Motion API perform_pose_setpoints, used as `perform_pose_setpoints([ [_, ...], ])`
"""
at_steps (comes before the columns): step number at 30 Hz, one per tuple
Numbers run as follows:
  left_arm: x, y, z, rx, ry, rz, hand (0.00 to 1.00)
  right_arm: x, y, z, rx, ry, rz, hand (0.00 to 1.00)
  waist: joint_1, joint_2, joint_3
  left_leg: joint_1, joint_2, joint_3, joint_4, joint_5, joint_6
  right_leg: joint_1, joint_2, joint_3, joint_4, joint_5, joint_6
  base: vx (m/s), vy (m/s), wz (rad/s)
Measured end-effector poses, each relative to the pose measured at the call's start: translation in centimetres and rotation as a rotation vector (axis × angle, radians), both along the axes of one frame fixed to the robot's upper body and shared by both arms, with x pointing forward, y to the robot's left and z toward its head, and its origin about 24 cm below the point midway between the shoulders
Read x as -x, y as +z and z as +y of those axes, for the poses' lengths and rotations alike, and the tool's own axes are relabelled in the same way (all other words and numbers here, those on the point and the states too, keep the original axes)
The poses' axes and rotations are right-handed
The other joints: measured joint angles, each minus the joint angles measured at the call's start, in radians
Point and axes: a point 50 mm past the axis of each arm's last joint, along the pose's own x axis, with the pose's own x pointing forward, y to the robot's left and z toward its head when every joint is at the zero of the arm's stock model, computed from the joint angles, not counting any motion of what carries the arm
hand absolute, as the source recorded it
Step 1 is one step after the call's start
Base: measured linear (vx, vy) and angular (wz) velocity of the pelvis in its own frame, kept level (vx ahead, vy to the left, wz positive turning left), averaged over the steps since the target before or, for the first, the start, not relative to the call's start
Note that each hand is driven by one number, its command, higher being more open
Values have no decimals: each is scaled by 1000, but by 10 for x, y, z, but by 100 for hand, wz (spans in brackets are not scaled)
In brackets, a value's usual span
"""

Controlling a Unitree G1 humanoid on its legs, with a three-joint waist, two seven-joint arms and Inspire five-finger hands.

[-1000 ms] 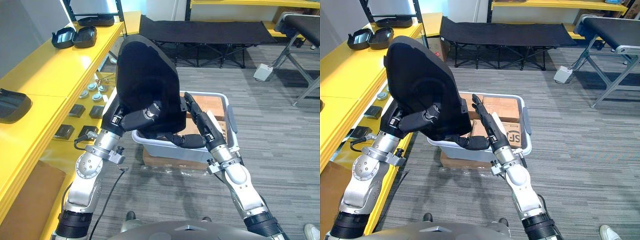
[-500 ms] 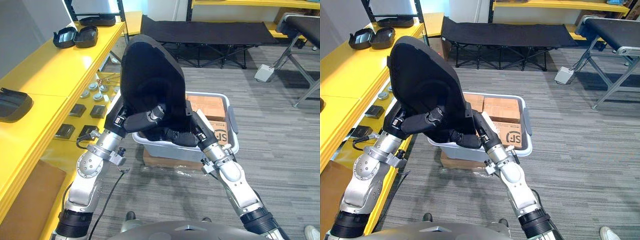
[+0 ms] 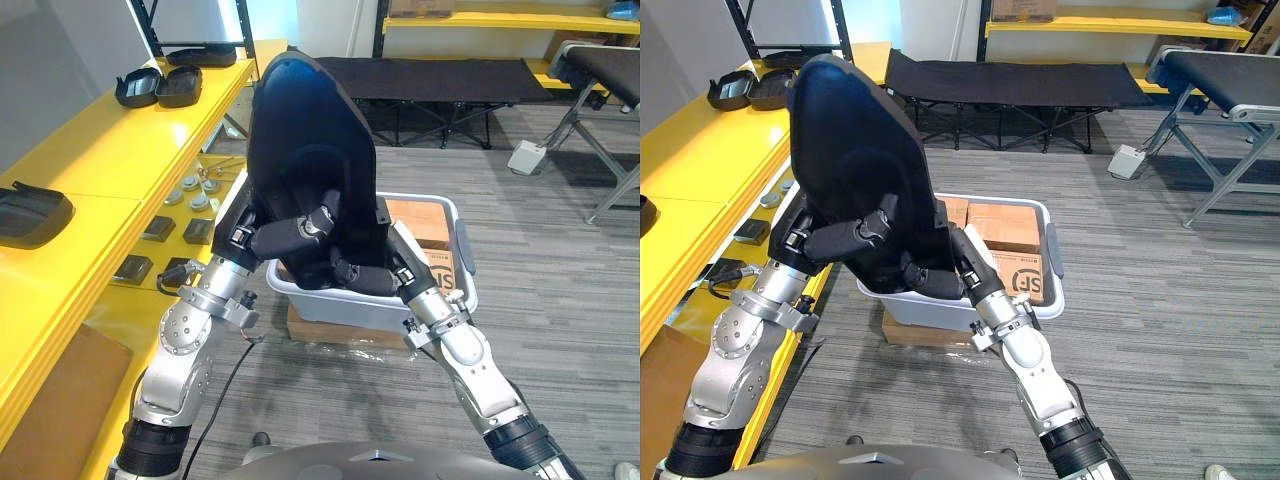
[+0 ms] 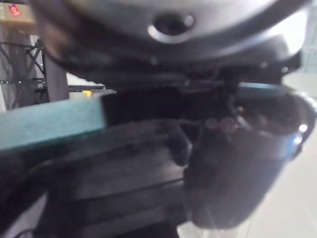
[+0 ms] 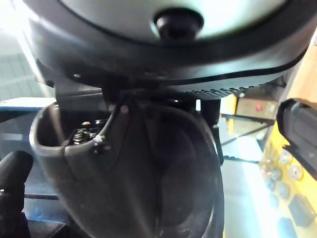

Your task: Walk over and take three plastic housings, then place them on the shelf

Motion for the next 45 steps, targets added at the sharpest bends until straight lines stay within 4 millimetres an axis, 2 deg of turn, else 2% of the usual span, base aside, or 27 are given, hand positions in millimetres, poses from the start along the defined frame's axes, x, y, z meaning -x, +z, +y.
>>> perform_pose_setpoints([
  [8,-3,-1,-2,36,21,35,100,-1,-2,2,-8,-47,8,0,2,-1,0,0,0,-3,0,0,0,2,0,-1,0,0,0,0,0,0],
  [15,-7,-6,1,290,-54,110,100,-3,-2,0,4,-100,-4,0,-6,-1,-1,2,0,1,0,0,0,1,0,2,0,1,1,0,0,0],
  [21,-8,-9,5,344,-57,120,100,-9,-10,-20,29,-237,17,0,-6,-1,-1,3,0,11,0,0,0,-2,0,13,-1,3,3,0,0,-3],
  [28,-13,-16,35,372,88,117,100,-12,-7,-53,24,-386,3,0,-10,0,-1,4,0,15,-1,0,0,-2,0,17,-1,4,4,0,0,-1],
  [31,-13,-17,38,368,94,113,100,-13,-6,-55,24,-396,1,0,-10,0,-1,4,0,15,-1,0,0,-2,0,17,-1,4,4,0,0,0],
  [39,-14,-22,31,241,72,113,100,-12,-7,-50,27,-336,10,0,-8,0,-1,4,0,16,-1,-2,-1,-2,0,17,-2,4,4,0,0,0],
  [45,-17,-45,9,170,-46,221,100,-12,-8,-39,17,-288,19,0,-9,1,-1,4,0,16,0,-2,-1,-2,0,18,-2,4,4,0,0,0],
])
